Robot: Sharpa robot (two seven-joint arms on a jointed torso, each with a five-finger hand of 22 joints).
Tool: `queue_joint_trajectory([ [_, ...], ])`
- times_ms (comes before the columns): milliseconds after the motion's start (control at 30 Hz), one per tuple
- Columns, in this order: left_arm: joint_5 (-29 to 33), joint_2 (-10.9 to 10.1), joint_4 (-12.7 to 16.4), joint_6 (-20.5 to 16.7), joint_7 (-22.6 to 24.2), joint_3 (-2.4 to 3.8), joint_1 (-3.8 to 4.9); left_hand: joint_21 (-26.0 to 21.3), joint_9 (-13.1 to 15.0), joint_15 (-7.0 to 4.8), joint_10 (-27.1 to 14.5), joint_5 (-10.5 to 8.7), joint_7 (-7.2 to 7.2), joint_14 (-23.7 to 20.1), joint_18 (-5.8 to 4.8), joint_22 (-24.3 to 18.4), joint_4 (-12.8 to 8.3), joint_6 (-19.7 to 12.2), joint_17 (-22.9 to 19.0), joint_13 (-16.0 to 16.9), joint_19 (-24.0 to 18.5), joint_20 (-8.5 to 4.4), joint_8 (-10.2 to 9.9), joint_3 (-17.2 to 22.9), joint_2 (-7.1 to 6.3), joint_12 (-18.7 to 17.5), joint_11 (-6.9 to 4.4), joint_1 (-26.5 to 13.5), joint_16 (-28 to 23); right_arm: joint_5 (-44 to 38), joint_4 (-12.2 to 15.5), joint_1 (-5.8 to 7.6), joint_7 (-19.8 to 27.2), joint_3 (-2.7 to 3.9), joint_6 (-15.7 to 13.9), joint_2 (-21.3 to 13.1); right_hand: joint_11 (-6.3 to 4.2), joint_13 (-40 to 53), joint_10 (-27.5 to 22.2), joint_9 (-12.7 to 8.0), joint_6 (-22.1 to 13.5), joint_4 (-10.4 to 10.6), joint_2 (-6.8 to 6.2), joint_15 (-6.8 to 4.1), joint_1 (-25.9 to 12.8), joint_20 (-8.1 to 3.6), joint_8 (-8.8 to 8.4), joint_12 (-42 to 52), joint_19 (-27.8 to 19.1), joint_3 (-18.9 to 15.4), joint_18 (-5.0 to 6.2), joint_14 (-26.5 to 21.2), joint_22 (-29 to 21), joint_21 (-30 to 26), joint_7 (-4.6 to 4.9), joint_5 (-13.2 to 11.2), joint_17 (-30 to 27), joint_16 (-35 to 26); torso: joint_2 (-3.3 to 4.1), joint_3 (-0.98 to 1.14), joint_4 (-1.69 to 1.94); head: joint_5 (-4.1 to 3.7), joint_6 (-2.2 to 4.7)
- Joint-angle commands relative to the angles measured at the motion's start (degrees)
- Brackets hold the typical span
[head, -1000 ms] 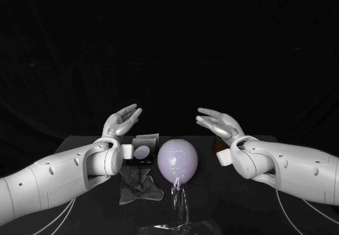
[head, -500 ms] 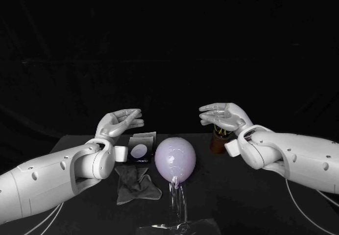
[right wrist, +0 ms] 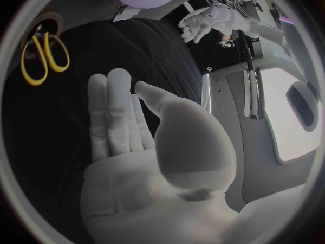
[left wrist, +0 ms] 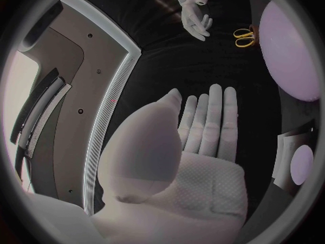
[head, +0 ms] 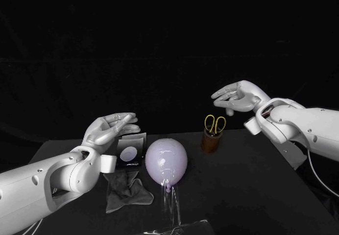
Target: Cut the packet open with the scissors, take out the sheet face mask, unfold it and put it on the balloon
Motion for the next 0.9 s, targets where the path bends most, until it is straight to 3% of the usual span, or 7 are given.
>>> queue_joint_trajectory([
  [33, 0.46, -0.35, 0.85, 2.35, 0.30, 0.05, 0.33, 0.22, -0.05, 0.11, 0.40, 0.04, 0.06, 0.18, 0.25, 0.07, 0.29, 0.36, 0.08, -0.09, 0.37, 0.05, -0.36, 0.20, -0.56, -0.20, 0.00, 0.14, 0.07, -12.74, -1.62, 1.19, -5.63, 0.00, 3.49, -0.57, 0.26, 0.06, -1.00, 0.23, 0.64, 0.37, -1.07, 0.57, -1.18, 0.53, -1.03, -0.17, 3.11, 1.54, -1.86, 1.23, 10.33, 7.93, 0.22, -0.07, 12.09, 11.97, 0.72, -0.03, -0.22, -0.60, 0.42],
  [300, 0.59, -0.92, 1.84, 2.29, 0.14, 0.05, 0.71, 0.33, -0.15, 0.14, 0.50, 0.03, 0.12, 0.06, 0.23, 0.10, 0.45, 0.34, 0.22, -0.13, 0.40, 0.00, -0.51, 0.05, -0.83, -0.53, 0.04, -0.03, 0.02, -24.22, -4.43, 3.02, -11.36, 0.05, 3.53, -1.30, 1.10, 0.09, -3.62, 0.47, 0.03, 1.87, -2.79, 1.55, -2.76, 1.38, -2.36, -0.10, 7.15, 0.22, -3.33, 1.71, 20.07, 14.57, 1.04, -1.72, 22.09, 20.99, 1.36, 0.19, -0.18, -1.44, 1.00],
  [533, 0.61, -1.06, 1.84, 2.13, 0.10, 0.04, 0.90, 0.40, -0.24, 0.19, 0.50, 0.04, 0.26, -0.03, 0.20, 0.12, 0.59, 0.25, 0.36, -0.17, 0.37, -0.03, -0.68, -0.08, -0.97, -0.85, 0.13, -0.24, -0.01, -30.34, -5.91, 3.34, -15.88, 0.03, 7.23, -0.22, 2.37, -0.05, -8.22, 0.13, -2.62, 3.89, -4.11, 2.57, -4.03, 2.33, -4.27, -0.29, 6.54, -4.97, -3.22, 1.26, 20.23, 14.79, 2.14, -3.09, 23.43, 22.81, 1.71, 0.42, -0.13, -1.72, 1.26],
  [633, 0.62, -1.09, 1.71, 2.01, 0.06, 0.04, 0.97, 0.40, -0.24, 0.19, 0.50, 0.04, 0.26, -0.03, 0.20, 0.12, 0.59, 0.25, 0.36, -0.17, 0.37, -0.03, -0.68, -0.08, -0.97, -0.85, 0.13, -0.24, -0.01, -31.54, -6.63, 3.20, -16.78, -0.02, 8.48, 0.77, 3.05, 0.10, -10.31, 0.14, -3.68, 5.37, -2.87, 3.22, -2.40, 2.99, -5.11, -0.10, 5.79, -10.37, -3.00, 0.87, 19.74, 14.50, 2.66, -3.96, 23.47, 23.51, 1.77, 0.55, -0.22, -1.78, 1.31],
  [667, 0.62, -1.08, 1.67, 1.97, 0.04, 0.04, 0.99, 0.40, -0.26, 0.21, 0.51, 0.03, 0.31, -0.06, 0.20, 0.12, 0.63, 0.24, 0.39, -0.18, 0.35, -0.03, -0.71, -0.10, -0.97, -0.92, 0.16, -0.30, -0.02, -31.80, -6.88, 3.10, -16.97, -0.04, 8.80, 1.10, 3.21, 0.05, -10.95, 0.34, -3.81, 6.76, -1.37, 3.41, -0.17, 3.22, -5.44, -0.06, 5.21, -15.48, -2.81, 0.63, 19.25, 14.12, 2.90, -4.01, 23.32, 23.99, 1.77, 0.56, -0.22, -1.78, 1.31],
  [733, 0.64, -1.05, 1.60, 1.95, 0.02, 0.04, 1.03, 0.40, -0.26, 0.21, 0.51, 0.03, 0.31, -0.06, 0.20, 0.12, 0.63, 0.24, 0.39, -0.18, 0.35, -0.03, -0.71, -0.10, -0.97, -0.92, 0.16, -0.30, -0.02, -32.13, -7.48, 2.80, -17.22, -0.06, 9.34, 1.83, 3.24, 0.05, -11.06, 0.51, -3.78, 8.02, -0.10, 3.54, 1.61, 3.33, -5.67, -0.02, 5.11, -18.93, -2.76, 0.50, 19.28, 14.05, 3.05, -3.84, 23.08, 24.25, 1.86, 0.61, -0.24, -1.89, 1.34],
  [900, 0.66, -0.86, 1.43, 1.98, 0.03, 0.04, 1.07, 0.41, -0.28, 0.23, 0.52, 0.04, 0.33, -0.09, 0.19, 0.12, 0.65, 0.24, 0.41, -0.18, 0.34, -0.03, -0.73, -0.11, -0.96, -0.96, 0.18, -0.33, -0.03, -31.07, -9.19, 2.19, -17.31, -0.09, 10.62, 3.53, 3.33, 0.01, -11.24, 0.64, -3.77, 9.04, 0.58, 3.61, 2.97, 3.40, -5.89, -0.09, 4.56, -21.50, -2.61, 0.42, 18.57, 13.52, 3.06, -4.02, 22.83, 24.45, 1.85, 0.59, -0.20, -1.87, 1.32],
])
